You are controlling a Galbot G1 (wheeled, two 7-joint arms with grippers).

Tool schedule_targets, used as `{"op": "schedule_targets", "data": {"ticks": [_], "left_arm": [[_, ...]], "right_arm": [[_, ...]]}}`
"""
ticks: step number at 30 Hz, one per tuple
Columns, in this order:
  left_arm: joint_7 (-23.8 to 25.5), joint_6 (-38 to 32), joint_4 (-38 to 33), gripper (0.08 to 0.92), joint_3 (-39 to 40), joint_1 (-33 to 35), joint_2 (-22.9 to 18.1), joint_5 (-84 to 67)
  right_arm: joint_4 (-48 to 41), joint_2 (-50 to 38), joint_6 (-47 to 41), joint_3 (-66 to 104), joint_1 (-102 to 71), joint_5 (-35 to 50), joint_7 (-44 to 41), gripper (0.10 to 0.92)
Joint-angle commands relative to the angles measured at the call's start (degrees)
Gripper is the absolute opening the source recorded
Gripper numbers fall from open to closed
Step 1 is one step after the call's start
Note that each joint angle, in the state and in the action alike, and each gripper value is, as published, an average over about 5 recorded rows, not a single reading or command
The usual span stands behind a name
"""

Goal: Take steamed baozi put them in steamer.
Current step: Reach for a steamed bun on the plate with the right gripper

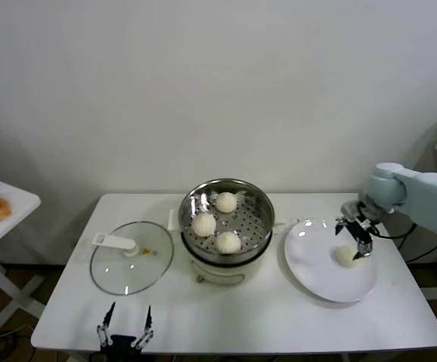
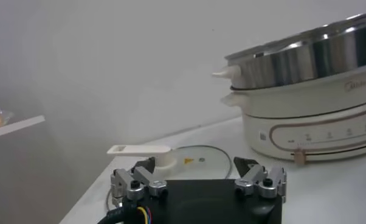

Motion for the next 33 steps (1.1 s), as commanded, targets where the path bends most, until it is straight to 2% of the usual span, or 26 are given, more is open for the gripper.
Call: {"op": "schedule_targets", "data": {"ticks": [1, 16, 28, 33], "left_arm": [[-0.09, -0.08, 0.26, 0.823, -0.20, 0.23, -1.67, 0.23], [-0.15, -0.24, 0.87, 0.823, -0.58, 0.43, -1.71, 0.48], [-0.22, -0.42, 1.08, 0.823, -0.16, 0.25, -1.72, 0.75], [-0.23, -0.46, 0.87, 0.823, -0.11, 0.36, -1.56, 0.77]], "right_arm": [[-8.60, -0.88, -2.40, 13.02, -15.70, -9.12, 1.28, 0.823], [-16.61, 3.61, -0.76, 24.05, -25.20, -14.86, 2.43, 0.823], [-16.82, 3.87, 0.26, 26.40, -26.02, -15.81, 2.89, 0.821], [-16.29, 3.74, 0.31, 26.80, -26.00, -15.63, 3.10, 0.776]]}}
